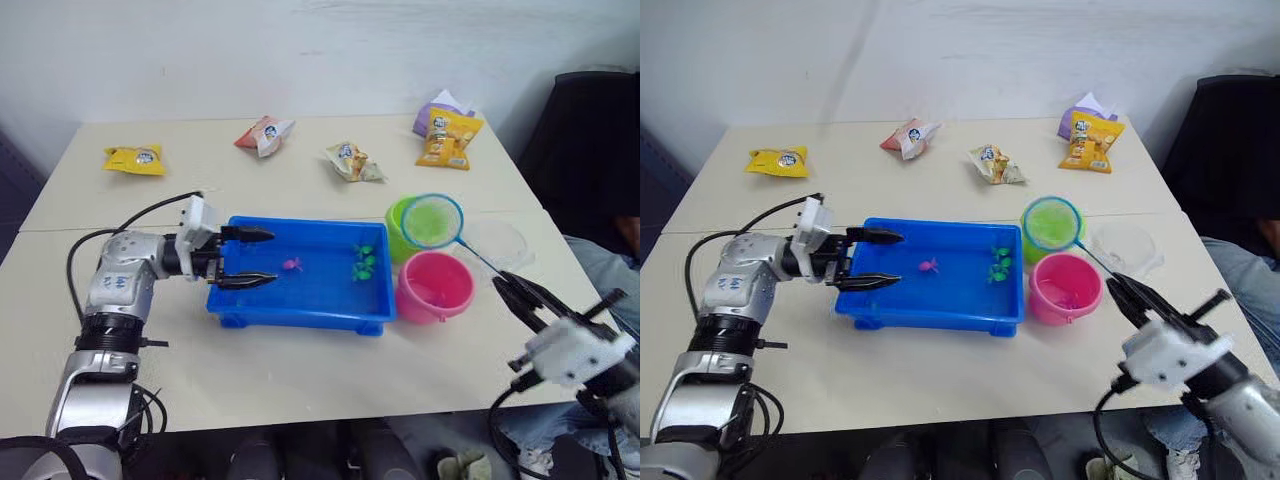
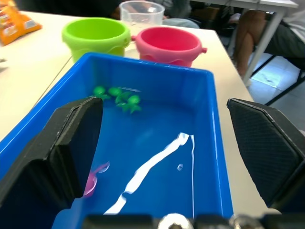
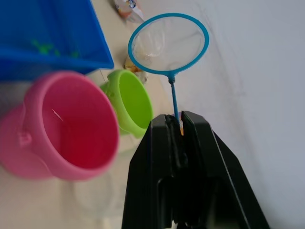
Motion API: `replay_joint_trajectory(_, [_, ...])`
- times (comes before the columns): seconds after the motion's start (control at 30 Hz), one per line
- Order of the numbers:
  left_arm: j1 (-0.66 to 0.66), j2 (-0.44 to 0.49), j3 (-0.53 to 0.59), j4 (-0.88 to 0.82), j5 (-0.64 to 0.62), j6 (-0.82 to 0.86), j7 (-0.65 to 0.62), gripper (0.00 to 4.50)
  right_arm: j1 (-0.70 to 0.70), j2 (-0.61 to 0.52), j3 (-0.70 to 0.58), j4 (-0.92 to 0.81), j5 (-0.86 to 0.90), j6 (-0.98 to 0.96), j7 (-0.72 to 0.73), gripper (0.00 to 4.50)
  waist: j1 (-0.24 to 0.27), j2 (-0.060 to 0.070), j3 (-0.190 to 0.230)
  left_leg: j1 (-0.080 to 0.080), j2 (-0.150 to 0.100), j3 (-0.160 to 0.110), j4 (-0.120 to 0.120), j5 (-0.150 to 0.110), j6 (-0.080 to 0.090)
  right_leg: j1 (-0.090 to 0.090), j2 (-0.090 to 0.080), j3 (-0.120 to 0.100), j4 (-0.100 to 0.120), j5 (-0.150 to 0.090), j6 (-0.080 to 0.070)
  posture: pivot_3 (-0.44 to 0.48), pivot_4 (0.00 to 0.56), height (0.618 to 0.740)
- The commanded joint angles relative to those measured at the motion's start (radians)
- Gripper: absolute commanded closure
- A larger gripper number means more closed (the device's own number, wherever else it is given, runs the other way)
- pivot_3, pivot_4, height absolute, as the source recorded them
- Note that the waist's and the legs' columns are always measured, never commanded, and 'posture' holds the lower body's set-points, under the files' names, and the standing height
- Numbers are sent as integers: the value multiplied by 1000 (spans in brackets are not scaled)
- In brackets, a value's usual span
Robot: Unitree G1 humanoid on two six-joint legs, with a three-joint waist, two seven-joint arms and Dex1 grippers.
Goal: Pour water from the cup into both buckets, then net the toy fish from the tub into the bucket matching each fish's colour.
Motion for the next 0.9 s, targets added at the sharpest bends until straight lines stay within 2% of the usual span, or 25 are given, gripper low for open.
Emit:
replay_joint_trajectory(0.03, [31,35,66,-13,-25,-2,35,16,-142,-79,111,-66,203,315,70,4500,1,0,0,0,-1,-1,1,0,1,0,-1,-1,0,0,0,0,150,739])
replay_joint_trajectory(0.13, [85,75,114,-36,-25,7,75,16,-356,-38,282,-51,351,591,50,4500,8,0,0,0,-1,-1,0,0,1,0,-1,-1,0,0,0,0,150,739])
replay_joint_trajectory(0.2, [116,96,135,-59,-28,15,84,16,-437,-3,330,-41,442,714,24,4500,8,-1,0,-1,-1,-3,0,-1,1,0,-1,-2,-2,0,0,0,150,739])
replay_joint_trajectory(0.47, [251,182,177,-156,-29,16,90,16,-777,-41,548,75,371,1105,7,4500,5,-3,0,-8,-1,-2,2,-2,4,-6,-5,-4,-2,0,-1,0,150,739])
replay_joint_trajectory(0.63, [305,182,182,-226,-41,32,116,16,-896,-67,626,124,293,1171,3,4500,11,-3,-1,-16,-2,-3,2,-2,5,-13,-6,-5,-2,0,-1,0,150,739])
replay_joint_trajectory(0.8, [352,169,183,-293,-59,59,145,16,-902,-138,691,139,219,1144,52,4500,16,-3,-1,-21,-2,-1,2,-2,5,-19,-6,-4,-1,0,0,0,150,739])
replay_joint_trajectory(0.9, [366,168,182,-308,-64,64,157,16,-927,-102,717,167,202,1145,59,4500,11,-3,-1,-21,-2,0,2,-2,5,-19,-6,-3,-1,0,0,0,150,739])
